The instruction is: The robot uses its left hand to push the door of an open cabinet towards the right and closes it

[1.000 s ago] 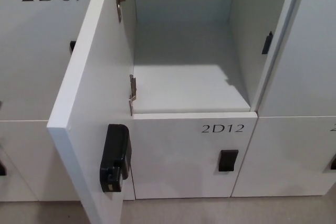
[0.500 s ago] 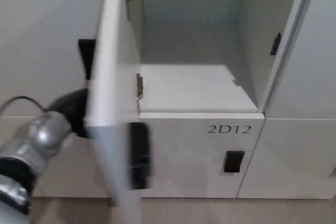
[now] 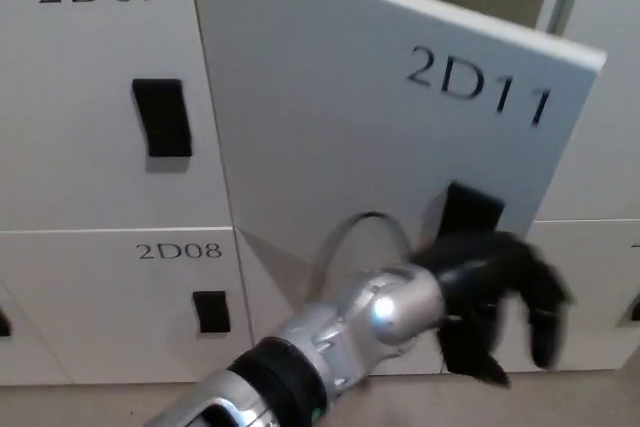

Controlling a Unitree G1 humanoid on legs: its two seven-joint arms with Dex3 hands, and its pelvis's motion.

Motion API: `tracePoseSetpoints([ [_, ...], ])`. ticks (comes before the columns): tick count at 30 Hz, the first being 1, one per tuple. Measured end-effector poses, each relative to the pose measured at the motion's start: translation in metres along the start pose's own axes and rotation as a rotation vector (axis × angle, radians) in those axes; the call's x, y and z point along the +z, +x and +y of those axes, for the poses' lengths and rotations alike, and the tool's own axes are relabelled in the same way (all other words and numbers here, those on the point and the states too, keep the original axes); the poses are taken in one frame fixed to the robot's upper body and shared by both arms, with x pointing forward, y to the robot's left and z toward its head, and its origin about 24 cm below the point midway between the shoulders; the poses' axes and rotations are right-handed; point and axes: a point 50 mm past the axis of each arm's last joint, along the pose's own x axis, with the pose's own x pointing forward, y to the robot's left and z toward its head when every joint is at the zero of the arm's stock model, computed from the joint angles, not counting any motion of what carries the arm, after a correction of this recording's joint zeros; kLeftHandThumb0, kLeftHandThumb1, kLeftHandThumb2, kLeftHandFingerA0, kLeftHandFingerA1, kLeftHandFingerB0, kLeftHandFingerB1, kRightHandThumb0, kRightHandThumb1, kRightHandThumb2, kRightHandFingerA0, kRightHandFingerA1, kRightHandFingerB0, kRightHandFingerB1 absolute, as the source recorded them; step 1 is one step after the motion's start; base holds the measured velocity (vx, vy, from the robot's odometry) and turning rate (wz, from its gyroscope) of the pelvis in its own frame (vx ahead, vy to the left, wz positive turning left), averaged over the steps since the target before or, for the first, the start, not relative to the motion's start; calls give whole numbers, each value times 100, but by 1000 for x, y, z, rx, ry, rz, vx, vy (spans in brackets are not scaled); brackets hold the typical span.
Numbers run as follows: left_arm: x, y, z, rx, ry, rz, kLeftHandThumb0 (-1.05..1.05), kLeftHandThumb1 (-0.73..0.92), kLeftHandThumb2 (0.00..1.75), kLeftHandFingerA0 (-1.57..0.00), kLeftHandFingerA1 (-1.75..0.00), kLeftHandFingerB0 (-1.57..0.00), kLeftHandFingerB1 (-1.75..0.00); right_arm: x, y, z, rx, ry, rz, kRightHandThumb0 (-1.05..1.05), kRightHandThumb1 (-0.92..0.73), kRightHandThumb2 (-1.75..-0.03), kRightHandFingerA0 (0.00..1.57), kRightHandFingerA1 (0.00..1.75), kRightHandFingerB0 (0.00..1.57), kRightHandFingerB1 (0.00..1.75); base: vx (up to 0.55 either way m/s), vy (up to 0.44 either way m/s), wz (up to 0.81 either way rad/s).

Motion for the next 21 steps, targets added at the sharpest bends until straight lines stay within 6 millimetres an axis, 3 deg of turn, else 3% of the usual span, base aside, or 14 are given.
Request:
tracePoseSetpoints([
  [13, 51, 6, -8, -65, 98, -214, 25, -28, 66, -139, -110, -133, -107, -13, -6, 3, 8, 4, 29, -50, -64, -95, 38, 53, 31, 49, 0, 0, 0],
  [14, 55, 7, -10, -72, 105, -229, 73, 31, 56, -101, -67, -90, -60, -14, -6, 4, 8, 4, 30, -50, -64, -95, 38, 53, 31, 49, 0, 0, 0],
  [15, 59, 6, -11, -78, 112, -249, 44, 60, 62, -58, -53, -56, -51, -15, -6, 4, 9, 5, 32, -50, -64, -95, 38, 53, 31, 49, 0, 0, 0],
  [16, 63, 6, -11, -79, 115, -263, 7, 55, 97, -33, -54, -33, -53, -16, -7, 4, 9, 5, 33, -50, -64, -95, 38, 53, 31, 49, 0, 0, 0],
  [19, 75, 0, -6, -58, 117, -330, 0, 58, 99, -26, -50, -27, -50, -18, -8, 5, 11, 6, 37, -50, -64, -95, 38, 53, 31, 49, 0, 0, 0],
  [20, 77, -2, -6, -55, 116, -341, -24, 74, 62, -38, -33, -39, -33, -19, -8, 5, 12, 6, 38, -50, -64, -95, 38, 53, 31, 49, 0, 0, 0],
  [21, 80, -8, -5, -48, 111, -364, -24, 74, 62, -38, -33, -39, -33, -21, -9, 6, 13, 6, 44, -50, -64, -95, 38, 53, 31, 49, 0, 0, 0],
])
